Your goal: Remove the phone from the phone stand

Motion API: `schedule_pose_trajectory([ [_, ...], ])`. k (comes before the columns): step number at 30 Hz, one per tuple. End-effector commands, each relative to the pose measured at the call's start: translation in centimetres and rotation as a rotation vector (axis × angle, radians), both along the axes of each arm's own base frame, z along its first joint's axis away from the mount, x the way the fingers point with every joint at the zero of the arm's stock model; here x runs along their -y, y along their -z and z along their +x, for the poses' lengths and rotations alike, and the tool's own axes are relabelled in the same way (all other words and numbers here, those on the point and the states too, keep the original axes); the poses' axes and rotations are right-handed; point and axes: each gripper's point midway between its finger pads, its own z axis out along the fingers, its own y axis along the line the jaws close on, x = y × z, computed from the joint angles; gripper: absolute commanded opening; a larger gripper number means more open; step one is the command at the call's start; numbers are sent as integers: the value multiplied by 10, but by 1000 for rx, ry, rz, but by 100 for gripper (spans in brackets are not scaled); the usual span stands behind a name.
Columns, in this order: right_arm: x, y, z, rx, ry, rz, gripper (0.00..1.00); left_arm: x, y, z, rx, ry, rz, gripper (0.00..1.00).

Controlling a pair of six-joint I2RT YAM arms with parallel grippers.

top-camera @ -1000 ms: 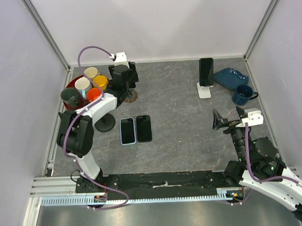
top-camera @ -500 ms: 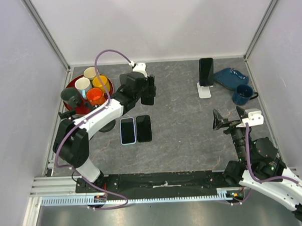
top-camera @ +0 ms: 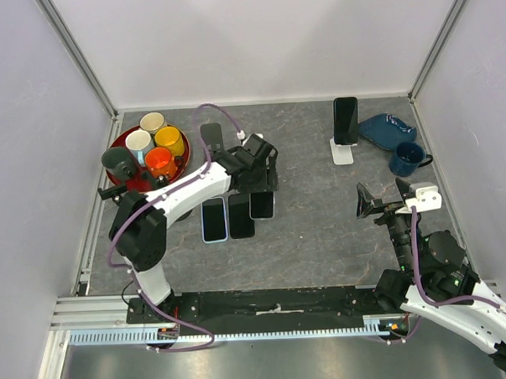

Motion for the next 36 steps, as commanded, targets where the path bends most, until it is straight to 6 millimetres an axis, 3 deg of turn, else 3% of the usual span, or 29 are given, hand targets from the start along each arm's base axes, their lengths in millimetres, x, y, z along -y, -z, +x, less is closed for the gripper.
schedule_pose_trajectory([
  [1,0,-6,-1,23,-9,25,98,13,12,-14,-104,-113,-12,2],
  [6,2,-7,-2,26,-2,31,98,24,21,-15,-72,-132,36,2],
  [16,3,-6,-3,29,-5,33,98,35,59,-13,-145,-173,92,2],
  [24,4,-6,-3,29,-2,35,98,30,70,-15,-159,-191,121,2],
  [36,3,-6,-3,29,-5,35,98,32,93,-18,-201,-185,151,22],
])
